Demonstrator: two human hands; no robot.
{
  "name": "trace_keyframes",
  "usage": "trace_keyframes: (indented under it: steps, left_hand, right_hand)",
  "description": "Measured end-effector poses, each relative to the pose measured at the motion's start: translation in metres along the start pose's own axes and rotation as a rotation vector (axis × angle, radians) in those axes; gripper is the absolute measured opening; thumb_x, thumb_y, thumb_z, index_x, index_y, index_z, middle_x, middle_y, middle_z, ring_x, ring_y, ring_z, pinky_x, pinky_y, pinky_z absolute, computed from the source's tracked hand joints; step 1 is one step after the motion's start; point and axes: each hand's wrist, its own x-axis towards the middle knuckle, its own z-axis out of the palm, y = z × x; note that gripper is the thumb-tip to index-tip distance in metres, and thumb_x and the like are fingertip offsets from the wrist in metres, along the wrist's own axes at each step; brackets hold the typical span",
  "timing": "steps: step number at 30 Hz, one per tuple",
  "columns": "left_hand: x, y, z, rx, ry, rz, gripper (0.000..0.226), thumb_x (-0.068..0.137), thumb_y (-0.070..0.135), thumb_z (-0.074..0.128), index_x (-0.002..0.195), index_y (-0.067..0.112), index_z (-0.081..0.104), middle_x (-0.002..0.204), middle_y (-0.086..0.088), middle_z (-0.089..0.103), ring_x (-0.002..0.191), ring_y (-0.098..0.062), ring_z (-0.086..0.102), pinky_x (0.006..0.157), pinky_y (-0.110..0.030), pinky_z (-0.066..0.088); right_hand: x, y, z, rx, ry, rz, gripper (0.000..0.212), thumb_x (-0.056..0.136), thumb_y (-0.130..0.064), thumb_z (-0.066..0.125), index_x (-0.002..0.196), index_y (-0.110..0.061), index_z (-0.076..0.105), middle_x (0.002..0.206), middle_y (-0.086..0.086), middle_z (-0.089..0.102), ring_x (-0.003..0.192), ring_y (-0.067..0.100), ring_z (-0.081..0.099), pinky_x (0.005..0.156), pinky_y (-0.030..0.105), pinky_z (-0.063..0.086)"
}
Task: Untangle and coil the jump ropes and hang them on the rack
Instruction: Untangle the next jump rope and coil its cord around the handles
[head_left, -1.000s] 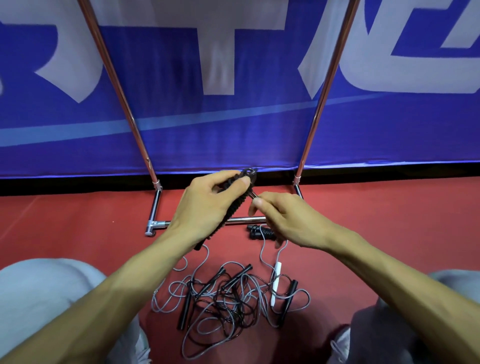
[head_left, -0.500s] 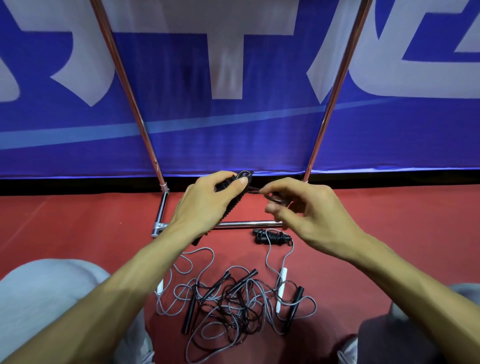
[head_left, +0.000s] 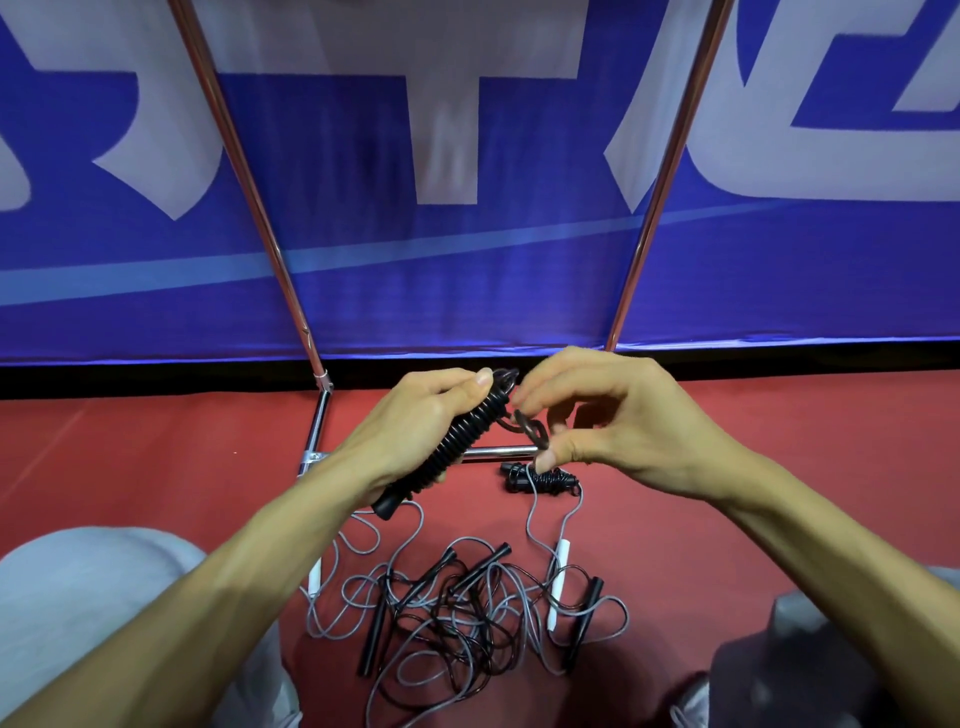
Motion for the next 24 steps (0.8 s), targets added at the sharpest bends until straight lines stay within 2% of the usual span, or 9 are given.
trace_keyframes:
  steps: [2,4,6,9,11,14,17,21,24]
  left_hand:
    - [0.0006,-0.0009,0.0002,-0.013,-0.016,-0.006,0.039,0.097,0.050,0.047,0.082,0.019,0.065,0.056,-0.007,0.050,0.045,-0.022,0.047,0.044,-0.028,0.040]
    - [0.0010,-0.0018,0.0009,-0.026,-0.023,-0.016,0.049,0.098,0.050,0.045,0.100,0.004,0.061,0.056,-0.008,0.051,0.046,-0.022,0.048,0.044,-0.027,0.041]
    - [0.0010,-0.0021,0.0029,-0.049,-0.029,-0.025,0.052,0.099,0.050,0.043,0.105,0.001,0.060,0.055,-0.008,0.052,0.046,-0.021,0.048,0.044,-0.026,0.042]
    - [0.0011,-0.0022,0.0025,-0.118,-0.021,-0.026,0.052,0.098,0.052,0.045,0.099,0.002,0.060,0.058,-0.009,0.053,0.051,-0.024,0.049,0.049,-0.032,0.043]
    - [0.0005,-0.0009,0.0014,-0.162,0.001,-0.026,0.049,0.097,0.052,0.046,0.090,0.006,0.059,0.058,-0.010,0.052,0.047,-0.022,0.047,0.046,-0.029,0.042]
    - [-0.0013,0.0023,0.0033,-0.202,0.024,-0.020,0.052,0.097,0.052,0.045,0.098,0.002,0.059,0.059,-0.011,0.052,0.043,-0.021,0.045,0.040,-0.025,0.041]
    - [-0.0017,0.0028,0.0030,-0.214,0.040,-0.011,0.053,0.097,0.053,0.045,0.097,0.002,0.058,0.060,-0.012,0.051,0.043,-0.021,0.045,0.040,-0.025,0.041]
    - [-0.0022,0.0029,0.0000,-0.183,0.054,0.010,0.042,0.095,0.055,0.047,0.073,0.020,0.056,0.059,-0.012,0.051,0.045,-0.022,0.046,0.044,-0.028,0.041]
    - [-0.0040,0.0009,0.0024,-0.068,0.038,0.055,0.042,0.094,0.056,0.048,0.074,0.021,0.058,0.058,-0.007,0.052,0.047,-0.023,0.048,0.046,-0.030,0.042]
  right_hand:
    - [-0.0003,-0.0023,0.0009,0.086,0.019,0.065,0.032,0.058,-0.018,0.083,0.088,-0.022,0.072,0.078,-0.010,0.066,0.063,0.003,0.053,0.059,0.015,0.043]
    - [0.0019,-0.0015,0.0024,0.101,0.063,0.075,0.036,0.057,-0.018,0.083,0.092,-0.021,0.072,0.072,-0.012,0.064,0.064,0.004,0.052,0.063,0.019,0.044]
    - [0.0035,0.0000,0.0023,0.171,0.131,0.108,0.034,0.055,-0.017,0.085,0.088,-0.016,0.075,0.068,-0.005,0.063,0.064,0.009,0.050,0.060,0.020,0.043]
    - [0.0033,0.0036,0.0035,0.224,0.203,0.147,0.021,0.054,-0.020,0.087,0.072,-0.025,0.076,0.069,0.012,0.064,0.067,0.017,0.052,0.059,0.021,0.042]
    - [0.0033,0.0049,0.0053,0.217,0.256,0.161,0.014,0.055,-0.024,0.083,0.066,-0.025,0.074,0.068,0.006,0.068,0.069,0.017,0.057,0.066,0.022,0.045]
    - [0.0066,0.0048,0.0052,0.249,0.300,0.205,0.008,0.063,-0.015,0.079,0.063,-0.015,0.070,0.063,0.000,0.068,0.066,0.014,0.063,0.064,0.017,0.048]
    - [0.0091,0.0039,0.0059,0.265,0.282,0.274,0.015,0.070,-0.002,0.077,0.062,-0.008,0.066,0.054,-0.002,0.062,0.047,0.003,0.051,0.050,0.010,0.038]
    - [0.0071,0.0038,0.0062,0.266,0.204,0.388,0.018,0.058,-0.021,0.082,0.056,-0.015,0.066,0.057,0.012,0.050,0.049,0.018,0.034,0.047,0.026,0.021]
    - [0.0061,0.0039,0.0028,0.164,0.187,0.439,0.021,0.068,-0.015,0.081,0.059,-0.008,0.064,0.043,-0.006,0.047,0.039,0.007,0.031,0.040,0.017,0.025]
